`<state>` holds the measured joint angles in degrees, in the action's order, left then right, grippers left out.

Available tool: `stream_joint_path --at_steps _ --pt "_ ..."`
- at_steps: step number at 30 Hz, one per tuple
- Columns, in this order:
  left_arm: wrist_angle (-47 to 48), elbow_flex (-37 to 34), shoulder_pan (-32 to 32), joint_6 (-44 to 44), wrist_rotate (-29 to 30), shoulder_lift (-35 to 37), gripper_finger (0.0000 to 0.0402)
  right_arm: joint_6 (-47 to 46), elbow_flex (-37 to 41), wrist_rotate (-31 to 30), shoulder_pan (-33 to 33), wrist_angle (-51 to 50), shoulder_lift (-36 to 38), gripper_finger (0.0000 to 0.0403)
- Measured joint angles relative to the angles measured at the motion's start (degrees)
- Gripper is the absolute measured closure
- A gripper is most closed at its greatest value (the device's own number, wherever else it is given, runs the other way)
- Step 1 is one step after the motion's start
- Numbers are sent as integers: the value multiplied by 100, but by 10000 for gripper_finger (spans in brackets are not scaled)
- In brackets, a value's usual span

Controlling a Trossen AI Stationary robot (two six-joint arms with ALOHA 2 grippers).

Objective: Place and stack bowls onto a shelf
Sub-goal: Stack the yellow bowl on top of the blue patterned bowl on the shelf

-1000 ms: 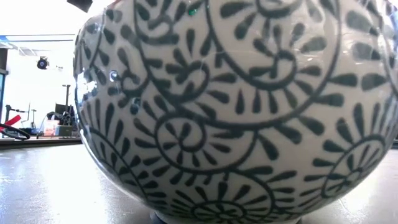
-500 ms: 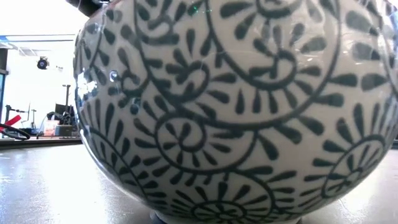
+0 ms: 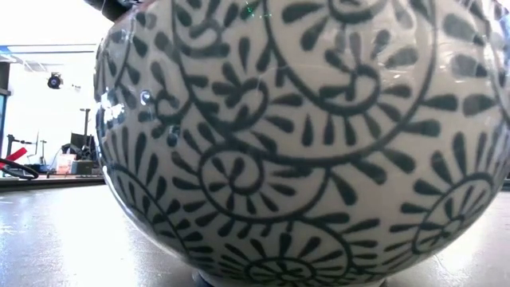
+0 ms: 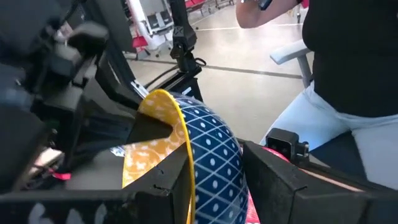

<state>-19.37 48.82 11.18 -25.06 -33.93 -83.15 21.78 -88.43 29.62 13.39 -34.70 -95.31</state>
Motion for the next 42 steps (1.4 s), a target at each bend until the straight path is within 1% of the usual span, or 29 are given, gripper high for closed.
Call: stream_joint_path --at_steps 5,8,14,20,22,26,29,32,33,42 --pt "38 2 2 230 -5 2 283 -554 -72 5 0 59 0 390" --pt "44 2 2 302 -20 2 289 -733 -75 22 0 91 0 390" --pt "81 2 7 329 -106 -7 319 -745 -78 148 -13 129 0 388" --pt "48 4 4 340 -176 -61 325 -639 -82 200 -22 123 0 386" --pt "41 4 3 393 -217 -102 327 -696 -80 199 -22 168 0 377" --pt "-9 -2 0 512 -374 -210 335 -724 -85 188 -31 410 15 339" --pt "-54 -2 -15 525 -345 -211 358 -723 -119 125 -56 447 17 311" --pt "-23 -2 -35 539 -310 -211 387 -699 -120 72 -78 455 17 292" --pt "-16 -2 -47 553 -310 -212 391 -695 -121 73 -86 463 17 287" --pt "46 -2 -158 653 -409 -195 393 -1169 -120 149 -248 380 30 257"
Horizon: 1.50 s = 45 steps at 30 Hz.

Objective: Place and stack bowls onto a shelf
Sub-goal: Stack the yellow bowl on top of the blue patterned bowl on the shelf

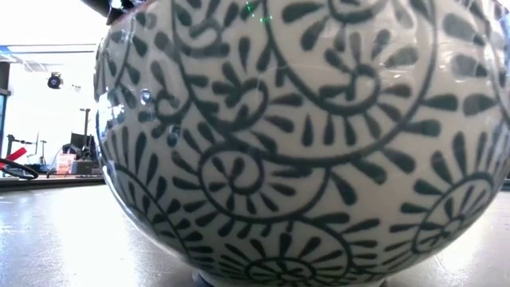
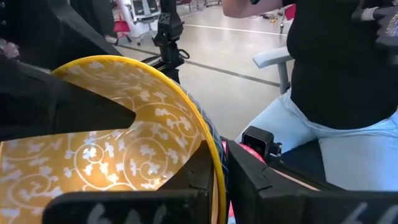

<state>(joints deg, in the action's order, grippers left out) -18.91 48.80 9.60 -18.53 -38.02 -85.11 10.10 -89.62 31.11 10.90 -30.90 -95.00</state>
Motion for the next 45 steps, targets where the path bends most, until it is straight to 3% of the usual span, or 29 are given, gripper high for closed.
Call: stream_joint_path --at_steps 13,19,26,33,41,45 --pt "419 0 -427 74 -7 265 394 -154 7 29 -589 -325 662 246" --pt "606 0 -636 132 -7 300 391 -49 13 -974 -1001 -1006 960 245" --pt "1310 174 -1107 -97 431 663 390 -152 13 -1046 -1407 -1654 1438 246" --pt "2966 1349 -1423 -821 1487 897 390 -310 13 -1767 -1500 -2197 1689 247" --pt "4905 2968 -1628 -1736 2219 904 389 -773 169 -1770 -1524 -2413 1677 258" --pt "5200 3396 -2100 -1759 2404 912 389 -928 224 -1770 -1524 -2650 1616 263"
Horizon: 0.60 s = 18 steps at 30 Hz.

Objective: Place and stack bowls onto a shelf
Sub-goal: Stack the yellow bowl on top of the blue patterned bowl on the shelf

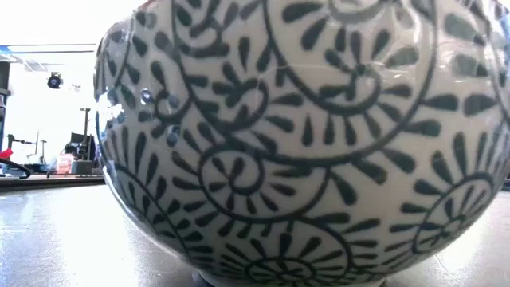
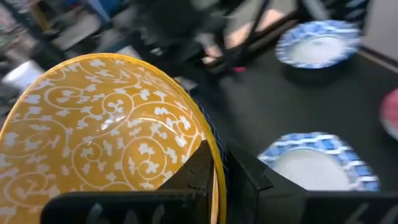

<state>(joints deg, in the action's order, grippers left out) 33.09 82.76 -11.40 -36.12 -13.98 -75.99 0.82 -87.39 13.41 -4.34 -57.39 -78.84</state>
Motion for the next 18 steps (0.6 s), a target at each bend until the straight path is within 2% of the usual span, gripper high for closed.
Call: stream_joint_path --at_steps 3,8,11,18 --pt "92 22 -522 108 3 -23 389 -104 39 1 0 0 -43 264" --pt "146 -5 -1355 79 445 -72 389 -348 45 0 2 -48 -88 260" --pt "297 -60 -1800 104 469 -79 389 -474 45 0 7 -127 -80 260" --pt "243 -429 -2253 179 455 -87 389 -631 45 0 7 -275 -40 266"
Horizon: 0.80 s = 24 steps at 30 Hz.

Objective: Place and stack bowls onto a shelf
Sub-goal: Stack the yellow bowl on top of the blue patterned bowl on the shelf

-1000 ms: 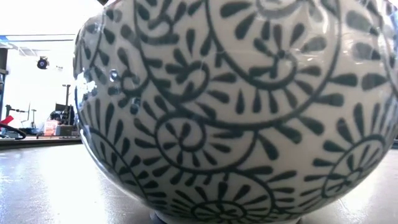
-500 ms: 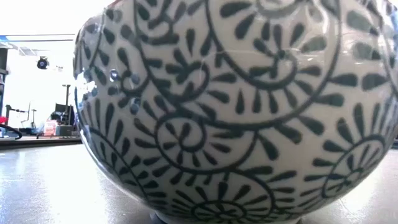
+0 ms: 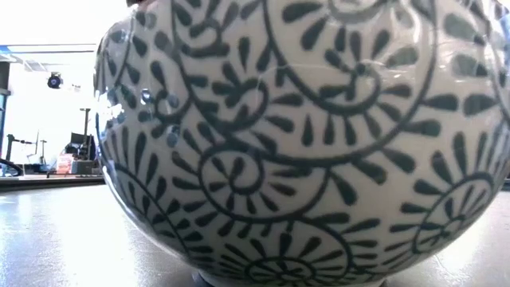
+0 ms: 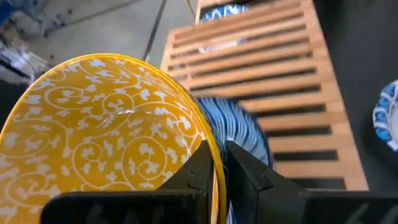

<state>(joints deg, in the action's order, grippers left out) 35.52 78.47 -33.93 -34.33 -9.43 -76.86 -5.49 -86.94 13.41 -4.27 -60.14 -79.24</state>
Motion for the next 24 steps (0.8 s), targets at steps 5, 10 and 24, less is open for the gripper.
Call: stream_joint_path --at_steps 5,10,24 --pt "6 -189 17 -42 -70 -2 389 -63 0 0 0 -4 0 264" --pt "-151 -403 12 -48 -273 -2 389 -62 0 0 0 -4 0 266" --pt "-392 -409 17 -12 -513 -2 388 -33 0 0 0 -2 0 268"
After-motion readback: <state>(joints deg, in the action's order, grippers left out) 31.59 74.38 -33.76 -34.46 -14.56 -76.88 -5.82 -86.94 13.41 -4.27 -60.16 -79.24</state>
